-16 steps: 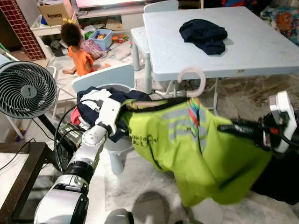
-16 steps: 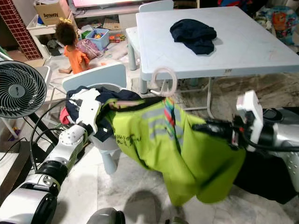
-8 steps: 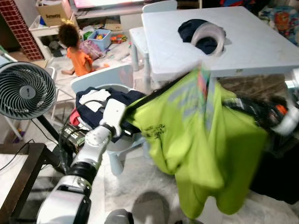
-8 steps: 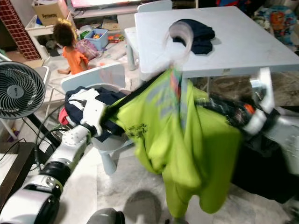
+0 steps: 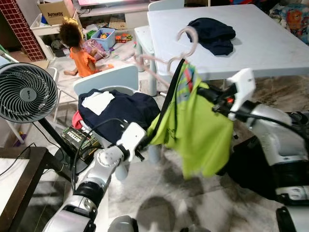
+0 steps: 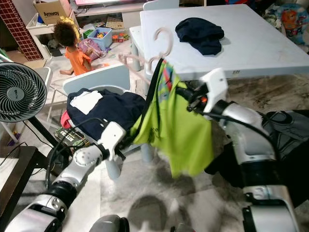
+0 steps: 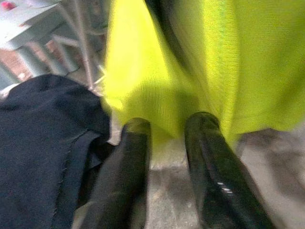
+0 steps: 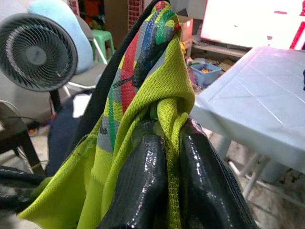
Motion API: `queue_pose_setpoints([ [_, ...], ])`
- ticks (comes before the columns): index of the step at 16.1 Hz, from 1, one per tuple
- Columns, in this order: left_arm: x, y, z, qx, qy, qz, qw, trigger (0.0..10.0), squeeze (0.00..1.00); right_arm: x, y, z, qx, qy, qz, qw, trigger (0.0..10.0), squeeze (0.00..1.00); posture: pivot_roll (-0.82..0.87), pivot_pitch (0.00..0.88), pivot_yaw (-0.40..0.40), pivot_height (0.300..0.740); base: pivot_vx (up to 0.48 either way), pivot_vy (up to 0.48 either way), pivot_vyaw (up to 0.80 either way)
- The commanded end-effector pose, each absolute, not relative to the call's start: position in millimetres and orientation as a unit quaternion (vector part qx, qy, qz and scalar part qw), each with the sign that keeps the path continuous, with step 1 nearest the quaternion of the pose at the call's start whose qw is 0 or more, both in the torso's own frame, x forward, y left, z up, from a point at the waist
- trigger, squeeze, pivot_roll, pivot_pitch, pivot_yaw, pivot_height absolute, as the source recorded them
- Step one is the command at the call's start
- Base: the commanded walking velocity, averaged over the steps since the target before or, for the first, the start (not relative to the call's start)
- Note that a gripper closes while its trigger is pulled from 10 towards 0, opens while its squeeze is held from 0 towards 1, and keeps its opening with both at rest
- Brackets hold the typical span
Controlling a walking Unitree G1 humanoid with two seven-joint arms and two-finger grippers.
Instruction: Hang hanger
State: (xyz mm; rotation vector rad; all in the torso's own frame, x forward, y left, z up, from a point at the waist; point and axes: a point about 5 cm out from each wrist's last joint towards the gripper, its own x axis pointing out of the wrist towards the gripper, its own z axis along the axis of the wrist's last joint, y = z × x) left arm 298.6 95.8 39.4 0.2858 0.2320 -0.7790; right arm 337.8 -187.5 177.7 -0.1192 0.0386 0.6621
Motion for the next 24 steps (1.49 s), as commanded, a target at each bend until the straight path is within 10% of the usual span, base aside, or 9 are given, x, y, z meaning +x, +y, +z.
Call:
queue_pose_setpoints([
  [1, 294, 94, 37, 0.152, 0.111, -0.398, 0.898, 10.0, 1.0, 343, -187, 180, -0.061, 0.007, 0.31, 0.949, 10.0, 0.0, -0.05, 0.0, 0.024, 0.74, 0.0, 0.0, 0.0],
  [8, 279, 112, 43, 0.213, 0.068, -0.437, 0.871, 10.0, 1.0, 327, -193, 102, -0.249, 0.088, 0.336, 0.904, 10.0, 0.0, -0.02, 0.0, 0.019, 0.74, 0.0, 0.0, 0.0],
  [24, 259, 140, 44, 0.223, 0.048, -0.482, 0.846, 10.0, 1.0, 292, -223, 120, -0.226, 0.143, 0.6, 0.754, 10.0, 0.0, -0.04, 0.0, 0.026, 0.74, 0.0, 0.0, 0.0],
])
